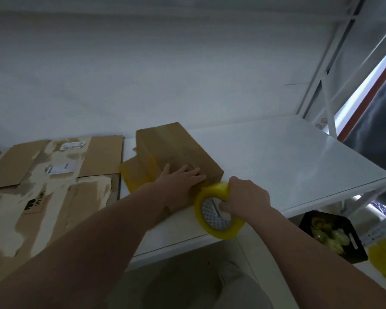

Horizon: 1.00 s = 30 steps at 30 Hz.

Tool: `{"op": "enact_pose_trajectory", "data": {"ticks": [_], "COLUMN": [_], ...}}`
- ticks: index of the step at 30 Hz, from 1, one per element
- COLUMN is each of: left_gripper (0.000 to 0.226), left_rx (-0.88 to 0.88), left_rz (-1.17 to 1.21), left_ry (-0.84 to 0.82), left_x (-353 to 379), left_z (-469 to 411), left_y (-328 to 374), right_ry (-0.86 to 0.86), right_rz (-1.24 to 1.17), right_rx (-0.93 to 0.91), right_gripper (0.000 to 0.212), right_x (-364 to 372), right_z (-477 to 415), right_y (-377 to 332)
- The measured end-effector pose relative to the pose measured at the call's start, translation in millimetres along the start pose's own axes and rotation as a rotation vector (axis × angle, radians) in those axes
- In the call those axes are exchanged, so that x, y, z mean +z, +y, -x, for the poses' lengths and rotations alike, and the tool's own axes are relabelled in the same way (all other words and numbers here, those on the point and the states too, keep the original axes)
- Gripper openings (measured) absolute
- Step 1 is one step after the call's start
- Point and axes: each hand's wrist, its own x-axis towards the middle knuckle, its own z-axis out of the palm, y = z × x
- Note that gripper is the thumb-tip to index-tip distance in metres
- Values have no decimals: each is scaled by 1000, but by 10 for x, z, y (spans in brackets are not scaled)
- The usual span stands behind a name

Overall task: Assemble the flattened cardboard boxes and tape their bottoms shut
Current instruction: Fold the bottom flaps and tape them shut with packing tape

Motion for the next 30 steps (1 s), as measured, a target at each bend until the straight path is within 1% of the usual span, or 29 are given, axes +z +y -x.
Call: {"op": "enact_pose_trajectory", "data": {"ticks": [3,5,6,7,8,9,10,11,12,13,14,15,16,17,19,20,21,22,23,24,25,26,27,30], "left_gripper": [71,75,77,74,65,47,27,15,22,31,37,40,40,38,31,30,30,30,27,21,14,12,14,33], "left_rx": [-27,-87,-137,-200,-272,-359,-453,-531,-596,-642,-664,-680,-692,-706,-750,-762,-759,-755,-753,-757,-755,-750,-739,-701], "left_rz": [-122,-175,-156,-109,-36,70,216,406,640,938,1274,1556,1743,1854,1945,1966,1973,1960,1941,1925,1916,1910,1906,1897], "left_ry": [60,113,139,180,244,331,425,475,453,379,269,161,112,116,163,166,159,154,153,155,151,144,133,88], "left_x": [66,154,216,283,333,364,369,366,367,381,387,384,387,408,443,463,474,489,505,510,505,494,495,525], "left_z": [118,191,224,253,284,318,360,393,406,417,424,430,423,405,396,400,411,422,431,453,477,499,515,527], "left_y": [-218,-399,-472,-520,-531,-515,-479,-429,-379,-329,-279,-245,-236,-255,-306,-336,-359,-387,-421,-449,-466,-479,-501,-581], "right_ry": [-102,-154,-161,-157,-150,-145,-141,-136,-128,-121,-121,-133,-163,-210,-309,-339,-335,-273,-161,-36,78,152,177,78], "right_rz": [-155,-262,-296,-330,-369,-415,-467,-522,-568,-600,-625,-653,-695,-754,-831,-825,-795,-744,-669,-597,-546,-507,-467,-287], "right_rx": [-44,-73,-80,-83,-82,-78,-70,-61,-55,-54,-61,-73,-82,-92,-132,-162,-192,-222,-239,-247,-262,-296,-348,-473], "right_gripper": [65,70,70,70,70,72,73,74,75,76,76,77,77,77,74,69,57,43,34,31,31,34,38,46], "right_x": [82,135,163,200,241,284,319,341,352,356,356,361,367,371,359,326,279,226,179,146,126,123,132,186], "right_z": [-33,-30,-14,2,15,24,31,36,39,42,47,52,54,58,59,49,25,-19,-82,-158,-231,-302,-368,-536], "right_y": [-217,-373,-446,-513,-573,-625,-675,-725,-773,-823,-873,-923,-971,-1012,-1042,-1028,-998,-959,-921,-896,-882,-889,-928,-1110]}}
